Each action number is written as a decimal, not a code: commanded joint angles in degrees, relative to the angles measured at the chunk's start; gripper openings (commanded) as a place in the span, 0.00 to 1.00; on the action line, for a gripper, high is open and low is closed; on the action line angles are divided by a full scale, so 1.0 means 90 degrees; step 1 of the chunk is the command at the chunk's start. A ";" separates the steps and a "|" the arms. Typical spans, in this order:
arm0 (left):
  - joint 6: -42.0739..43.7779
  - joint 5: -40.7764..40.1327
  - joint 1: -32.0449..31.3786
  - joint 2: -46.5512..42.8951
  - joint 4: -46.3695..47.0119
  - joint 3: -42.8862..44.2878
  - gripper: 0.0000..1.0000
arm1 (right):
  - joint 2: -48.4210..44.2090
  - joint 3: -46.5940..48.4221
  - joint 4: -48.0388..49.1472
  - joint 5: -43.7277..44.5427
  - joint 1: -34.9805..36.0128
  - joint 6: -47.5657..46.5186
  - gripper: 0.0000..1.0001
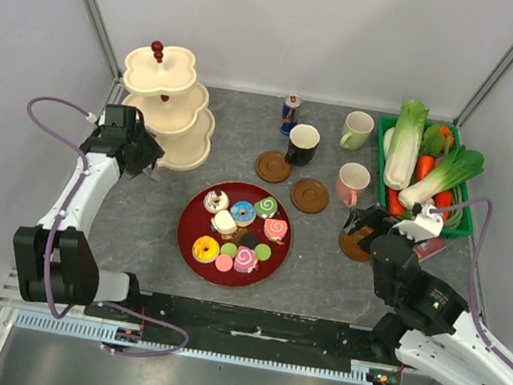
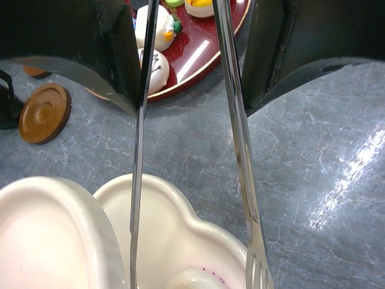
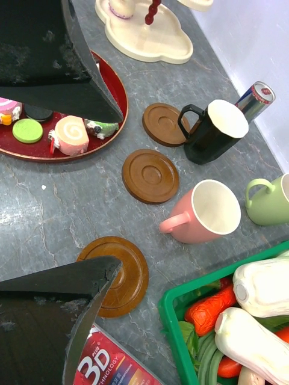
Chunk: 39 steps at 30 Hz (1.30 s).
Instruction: Serve the afternoon tea
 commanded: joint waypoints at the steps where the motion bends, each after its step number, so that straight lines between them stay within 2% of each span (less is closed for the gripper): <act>1: 0.0038 0.0156 0.0024 -0.0563 -0.0718 0.0244 0.68 | -0.0176 0.0078 -0.0065 0.0130 0.0003 0.0153 0.98; 6: 0.0320 0.1054 0.0024 -0.1529 -0.1129 -0.0175 0.68 | -0.0323 0.0088 -0.0095 0.0159 0.0003 0.0104 0.98; 11: 0.1179 0.2284 -0.0015 -0.2457 -0.1568 -0.0410 0.68 | -0.0391 0.0039 -0.0115 0.0052 0.0003 0.0094 0.98; 14: 0.1492 0.3026 -0.0084 -0.2683 -0.1900 -0.0528 0.68 | -0.0430 0.0000 -0.0124 0.0032 0.0003 0.0104 0.98; 17: 0.1416 0.3594 -0.0327 -0.2839 -0.1882 -0.0664 0.68 | -0.0479 -0.0058 -0.0124 0.0052 0.0003 0.0182 0.98; 18: 0.1367 0.3604 -0.0454 -0.2820 -0.1891 -0.0665 0.68 | -0.0489 -0.0078 -0.0115 0.0042 0.0003 0.0221 0.98; 23: 0.0723 0.2737 -0.2219 -0.2635 -0.1911 -0.0529 0.68 | -0.0547 -0.0078 -0.0134 0.0023 0.0012 0.0221 0.98; 26: 0.0488 0.2229 -0.2788 -0.2498 -0.2154 -0.0324 0.67 | -0.0606 -0.0088 -0.0163 0.0032 0.0003 0.0201 0.98; 32: 0.0399 0.1545 -0.3043 -0.2439 -0.2877 -0.0157 0.66 | -0.0694 -0.0146 -0.0241 0.0071 0.0003 0.0250 0.98; 39: 0.0205 0.1563 -0.3053 -0.2391 -0.2576 -0.0215 0.66 | -0.0597 -0.0176 -0.0241 0.0081 0.0003 0.0280 0.98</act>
